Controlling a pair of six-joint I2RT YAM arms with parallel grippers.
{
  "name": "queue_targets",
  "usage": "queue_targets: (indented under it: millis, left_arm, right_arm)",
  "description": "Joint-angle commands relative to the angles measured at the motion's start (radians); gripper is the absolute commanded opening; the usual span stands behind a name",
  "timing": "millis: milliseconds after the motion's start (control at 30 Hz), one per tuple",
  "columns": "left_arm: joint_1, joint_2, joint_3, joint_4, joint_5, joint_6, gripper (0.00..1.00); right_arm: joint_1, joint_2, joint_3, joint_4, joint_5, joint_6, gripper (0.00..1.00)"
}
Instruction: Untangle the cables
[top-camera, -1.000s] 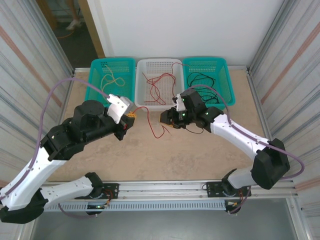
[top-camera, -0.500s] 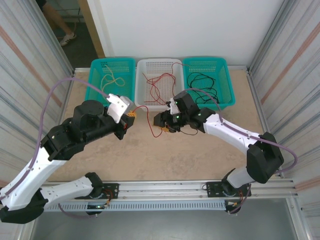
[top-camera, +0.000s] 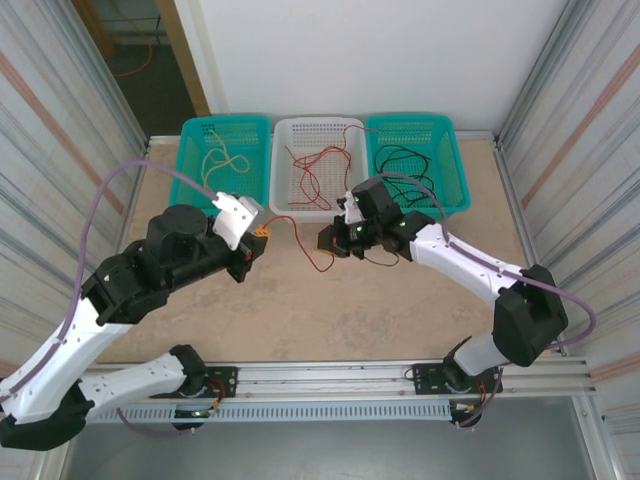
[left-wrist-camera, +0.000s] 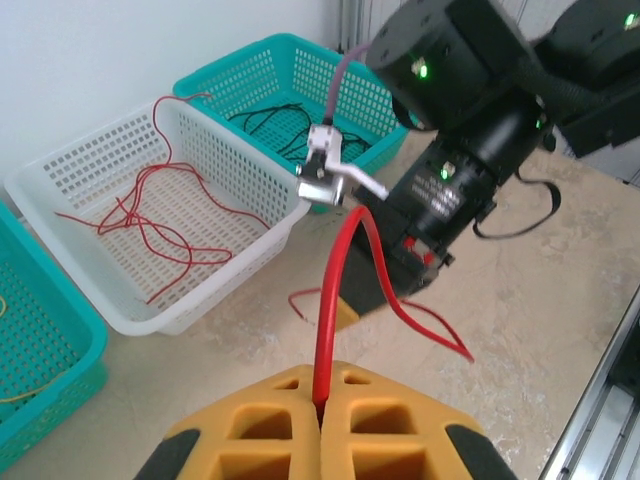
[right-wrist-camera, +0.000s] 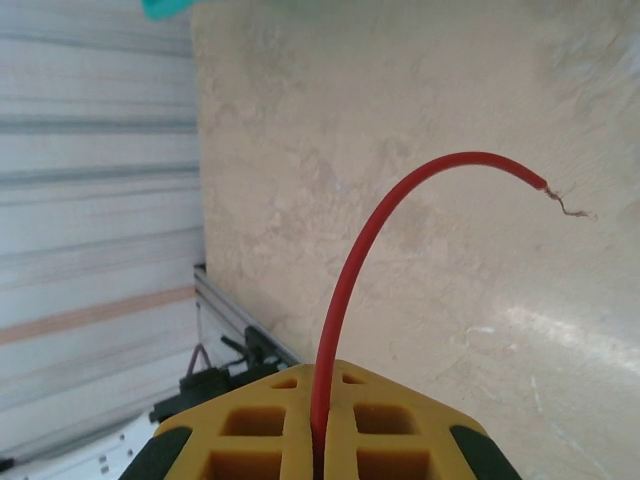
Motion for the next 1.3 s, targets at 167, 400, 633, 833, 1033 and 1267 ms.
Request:
queue_targets:
  millis: [167, 400, 633, 833, 1033, 1267]
  left_arm:
    - [-0.005, -0.069, -0.193, -0.051, 0.145, -0.131, 0.0]
    - [-0.109, -0.053, -0.387, 0.127, 0.239, -0.241, 0.0]
    - [-0.158, 0.054, -0.454, 0.272, 0.367, -0.238, 0.0]
    - [-0.181, 0.16, -0.48, 0.351, 0.457, -0.223, 0.0]
    - [-0.174, 0.13, -0.387, 0.341, 0.167, -0.227, 0.51]
    - [-0.064, 0.081, -0.137, 0.277, -0.031, -0.142, 0.77]
  right_arm:
    - [-0.172, -0.019, 0.238, -0.144, 0.064, -0.1, 0.0]
    - [-0.246, 0.01, 0.45, -0.158, 0.081, -0.118, 0.0]
    - [-0.265, 0.03, 0.597, -0.125, 0.082, -0.096, 0.0]
    - [-0.265, 0.012, 0.667, -0.093, 0.084, -0.086, 0.0]
    - [-0.243, -0.001, 0.663, -0.082, 0.07, -0.086, 0.0]
    - [-0.173, -0.016, 0.656, -0.12, 0.104, -0.162, 0.0]
